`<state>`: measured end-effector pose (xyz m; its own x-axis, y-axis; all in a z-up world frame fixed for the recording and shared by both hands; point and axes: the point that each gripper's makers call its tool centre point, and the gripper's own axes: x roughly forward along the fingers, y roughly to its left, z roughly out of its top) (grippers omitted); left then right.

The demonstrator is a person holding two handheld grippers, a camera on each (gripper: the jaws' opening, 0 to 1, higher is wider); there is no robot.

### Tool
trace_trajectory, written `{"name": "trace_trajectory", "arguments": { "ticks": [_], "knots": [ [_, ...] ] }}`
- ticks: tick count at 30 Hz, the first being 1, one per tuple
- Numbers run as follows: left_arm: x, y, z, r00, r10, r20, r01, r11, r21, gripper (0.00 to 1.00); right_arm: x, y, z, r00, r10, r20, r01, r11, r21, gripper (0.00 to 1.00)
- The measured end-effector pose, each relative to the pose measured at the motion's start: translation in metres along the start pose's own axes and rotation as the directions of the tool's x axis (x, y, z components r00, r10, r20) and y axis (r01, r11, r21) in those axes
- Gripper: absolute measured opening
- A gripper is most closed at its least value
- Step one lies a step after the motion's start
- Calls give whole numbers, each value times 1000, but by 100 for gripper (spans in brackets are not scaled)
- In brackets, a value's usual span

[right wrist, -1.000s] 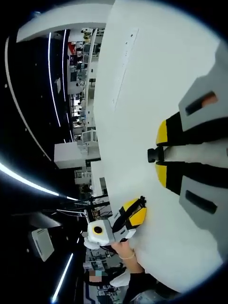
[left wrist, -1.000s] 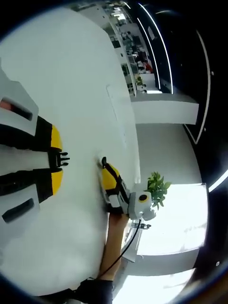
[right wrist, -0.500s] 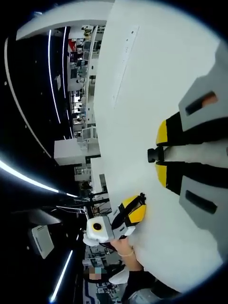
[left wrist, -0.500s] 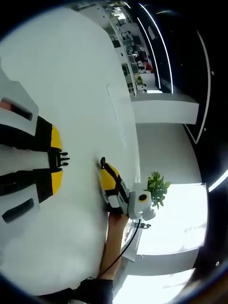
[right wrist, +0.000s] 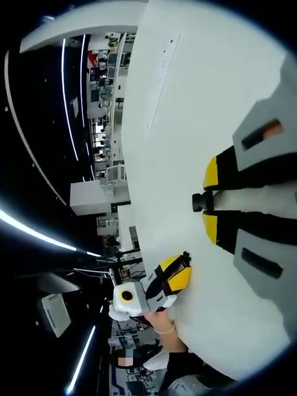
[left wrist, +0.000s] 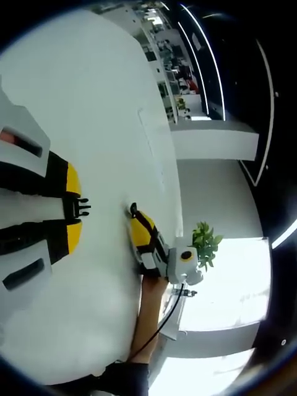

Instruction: Snap the two parts of the plastic buckle together until the buckle closes and remains connected.

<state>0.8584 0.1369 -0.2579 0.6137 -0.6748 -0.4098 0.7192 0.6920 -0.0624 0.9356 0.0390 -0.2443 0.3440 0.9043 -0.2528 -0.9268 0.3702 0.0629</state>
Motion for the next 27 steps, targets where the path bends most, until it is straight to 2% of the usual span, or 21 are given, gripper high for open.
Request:
{"name": "trace_trajectory", "arguments": {
  "ticks": [27],
  "knots": [
    [0, -3, 1, 1000, -7, 0, 7, 1000, 6, 13, -1, 1, 4, 1000, 4, -3, -4, 1000, 14, 13]
  ]
}}
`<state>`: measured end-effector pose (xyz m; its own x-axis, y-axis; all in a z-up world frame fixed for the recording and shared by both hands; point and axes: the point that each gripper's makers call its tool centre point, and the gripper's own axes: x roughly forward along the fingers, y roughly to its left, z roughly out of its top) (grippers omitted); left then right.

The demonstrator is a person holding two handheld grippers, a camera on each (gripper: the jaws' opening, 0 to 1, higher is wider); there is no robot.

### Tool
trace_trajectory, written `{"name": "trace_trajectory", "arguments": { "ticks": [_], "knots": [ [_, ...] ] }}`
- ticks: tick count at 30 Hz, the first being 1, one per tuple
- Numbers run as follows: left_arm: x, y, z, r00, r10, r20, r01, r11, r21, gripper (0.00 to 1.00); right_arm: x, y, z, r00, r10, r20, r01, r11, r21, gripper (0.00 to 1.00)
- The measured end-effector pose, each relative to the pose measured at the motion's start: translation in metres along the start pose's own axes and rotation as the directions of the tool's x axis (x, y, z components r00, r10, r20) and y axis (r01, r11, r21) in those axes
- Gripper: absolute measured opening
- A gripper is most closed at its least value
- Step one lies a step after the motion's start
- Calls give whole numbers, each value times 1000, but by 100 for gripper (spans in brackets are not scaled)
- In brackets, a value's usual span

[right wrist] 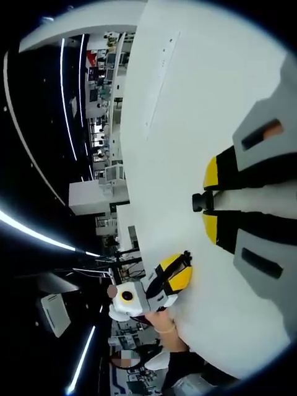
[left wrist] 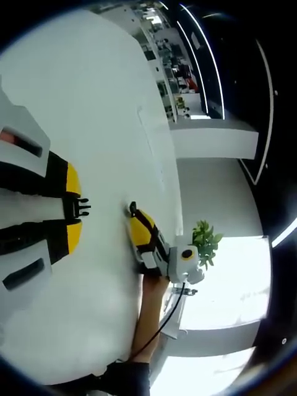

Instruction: Snap the two parts of the plastic buckle together until the buckle closes and remains connected.

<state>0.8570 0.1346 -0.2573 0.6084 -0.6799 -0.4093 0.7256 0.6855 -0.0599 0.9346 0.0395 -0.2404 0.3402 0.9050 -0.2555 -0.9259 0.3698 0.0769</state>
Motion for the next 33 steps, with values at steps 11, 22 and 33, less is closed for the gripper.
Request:
{"name": "trace_trajectory", "arguments": {
  "ticks": [11, 22, 33],
  "knots": [
    [-2, -5, 0, 1000, -9, -13, 10, 999, 32, 13, 2, 20, 0, 999, 33, -36, -34, 999, -41, 13],
    [-3, -7, -1, 1000, -18, -20, 19, 999, 41, 13, -5, 46, -3, 996, 59, -63, -64, 995, -75, 13],
    [-8, -12, 8, 999, -42, 6, 41, 998, 44, 13, -26, 72, -6, 993, 67, -99, -80, 987, -136, 12]
  ]
}}
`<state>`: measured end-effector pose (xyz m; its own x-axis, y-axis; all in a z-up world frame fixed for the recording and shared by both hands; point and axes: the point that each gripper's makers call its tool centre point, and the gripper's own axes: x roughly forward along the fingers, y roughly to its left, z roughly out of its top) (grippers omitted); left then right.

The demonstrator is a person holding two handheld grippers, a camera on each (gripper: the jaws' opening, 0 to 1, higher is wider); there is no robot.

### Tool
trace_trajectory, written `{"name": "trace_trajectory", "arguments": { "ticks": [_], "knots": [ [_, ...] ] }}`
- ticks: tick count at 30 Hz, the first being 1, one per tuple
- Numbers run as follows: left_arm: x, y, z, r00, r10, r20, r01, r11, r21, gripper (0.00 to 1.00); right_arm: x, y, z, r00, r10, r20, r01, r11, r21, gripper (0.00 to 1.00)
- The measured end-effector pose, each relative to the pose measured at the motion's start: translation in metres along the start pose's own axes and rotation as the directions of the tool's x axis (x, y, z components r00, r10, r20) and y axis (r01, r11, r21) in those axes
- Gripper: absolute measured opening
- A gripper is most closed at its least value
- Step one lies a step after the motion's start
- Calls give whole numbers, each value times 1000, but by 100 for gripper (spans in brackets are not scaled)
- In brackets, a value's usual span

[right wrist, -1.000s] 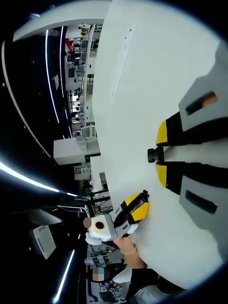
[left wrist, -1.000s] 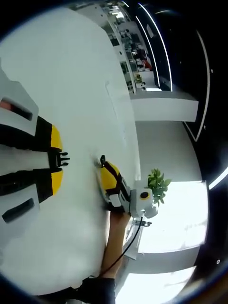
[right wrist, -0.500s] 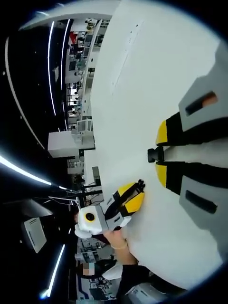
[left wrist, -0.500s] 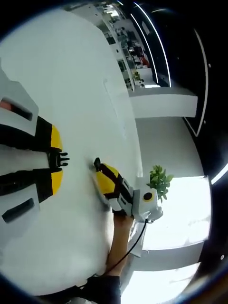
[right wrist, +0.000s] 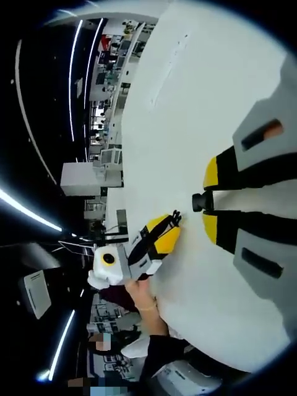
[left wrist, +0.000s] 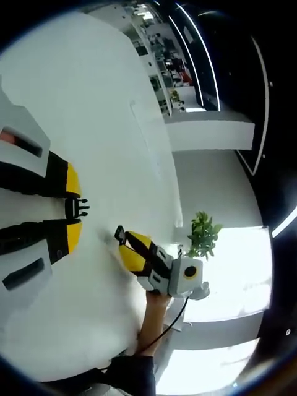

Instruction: Snap the two parts of the plastic buckle together until the buckle closes and remains connected.

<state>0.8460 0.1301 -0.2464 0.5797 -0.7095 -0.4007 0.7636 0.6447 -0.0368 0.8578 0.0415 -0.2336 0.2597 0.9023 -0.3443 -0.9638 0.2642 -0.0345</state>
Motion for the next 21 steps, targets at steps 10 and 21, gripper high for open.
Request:
{"name": "trace_trajectory", "arguments": {
  "ticks": [10, 21],
  "knots": [
    [0, -9, 3, 1000, -29, 4, 29, 999, 18, 13, -11, 10, -4, 1000, 24, -5, -24, 998, -51, 12],
    [-1, -15, 5, 998, -63, 10, 63, 997, 46, 13, -13, 14, -7, 999, 50, -13, -51, 994, -98, 12]
  ]
}}
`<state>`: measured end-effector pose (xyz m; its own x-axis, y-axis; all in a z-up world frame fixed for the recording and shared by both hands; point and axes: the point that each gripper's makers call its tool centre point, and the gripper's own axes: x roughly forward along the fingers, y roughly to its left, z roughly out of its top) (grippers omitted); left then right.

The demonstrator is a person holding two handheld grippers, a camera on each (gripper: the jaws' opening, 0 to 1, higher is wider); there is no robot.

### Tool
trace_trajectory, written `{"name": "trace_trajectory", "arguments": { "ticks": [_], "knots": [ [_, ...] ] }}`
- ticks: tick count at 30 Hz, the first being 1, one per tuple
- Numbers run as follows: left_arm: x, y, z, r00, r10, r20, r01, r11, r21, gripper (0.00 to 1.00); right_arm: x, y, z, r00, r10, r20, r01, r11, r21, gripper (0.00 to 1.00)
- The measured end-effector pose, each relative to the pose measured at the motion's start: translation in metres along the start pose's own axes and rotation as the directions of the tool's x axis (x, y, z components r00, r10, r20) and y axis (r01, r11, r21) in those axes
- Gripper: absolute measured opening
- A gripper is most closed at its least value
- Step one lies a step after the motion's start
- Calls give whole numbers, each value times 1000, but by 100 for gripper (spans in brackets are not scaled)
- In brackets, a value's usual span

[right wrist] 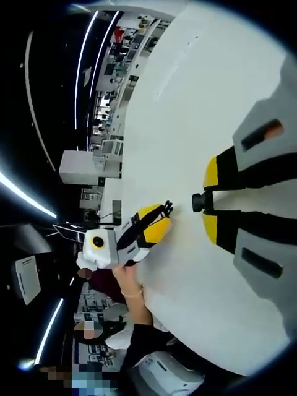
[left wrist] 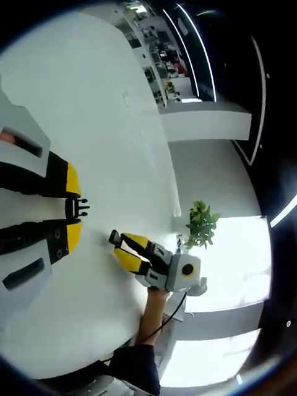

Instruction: Snap the two parts of the plastic buckle together until the buckle closes and remains connected.

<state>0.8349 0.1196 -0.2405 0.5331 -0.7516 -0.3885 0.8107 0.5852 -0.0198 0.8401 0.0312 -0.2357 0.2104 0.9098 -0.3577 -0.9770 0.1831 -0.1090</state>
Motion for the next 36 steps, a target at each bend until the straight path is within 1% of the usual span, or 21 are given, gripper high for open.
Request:
{"name": "trace_trajectory", "arguments": {
  "ticks": [4, 7, 12, 16, 23, 30, 36],
  "knots": [
    [-2, -3, 4, 1000, -7, 5, 6, 1000, 29, 13, -5, -2, 4, 1000, -9, 11, 9, 1000, -23, 12],
    [-1, -4, 6, 1000, -17, 10, 17, 999, 35, 13, -7, -4, 5, 1000, -21, 12, 21, 999, -27, 12],
    [-2, -9, 9, 999, -37, 20, 36, 998, 46, 13, -7, 3, 8, 1000, -1, 27, 2, 999, -36, 12],
    [-1, -14, 8, 999, -49, 18, 48, 997, 61, 13, -5, 8, 11, 999, 14, 34, -12, 999, -50, 12],
    [1, -20, 7, 997, -75, 16, 73, 995, 73, 13, -2, 12, 7, 999, 32, 21, -31, 998, -54, 12],
    [4, -31, 4, 994, -106, 8, 105, 990, 92, 13, 1, 20, 6, 998, 63, 10, -62, 996, -66, 12],
    [5, -38, 4, 992, -126, 7, 125, 987, 104, 13, 2, 23, 5, 997, 74, 8, -73, 995, -67, 12]
  ]
}}
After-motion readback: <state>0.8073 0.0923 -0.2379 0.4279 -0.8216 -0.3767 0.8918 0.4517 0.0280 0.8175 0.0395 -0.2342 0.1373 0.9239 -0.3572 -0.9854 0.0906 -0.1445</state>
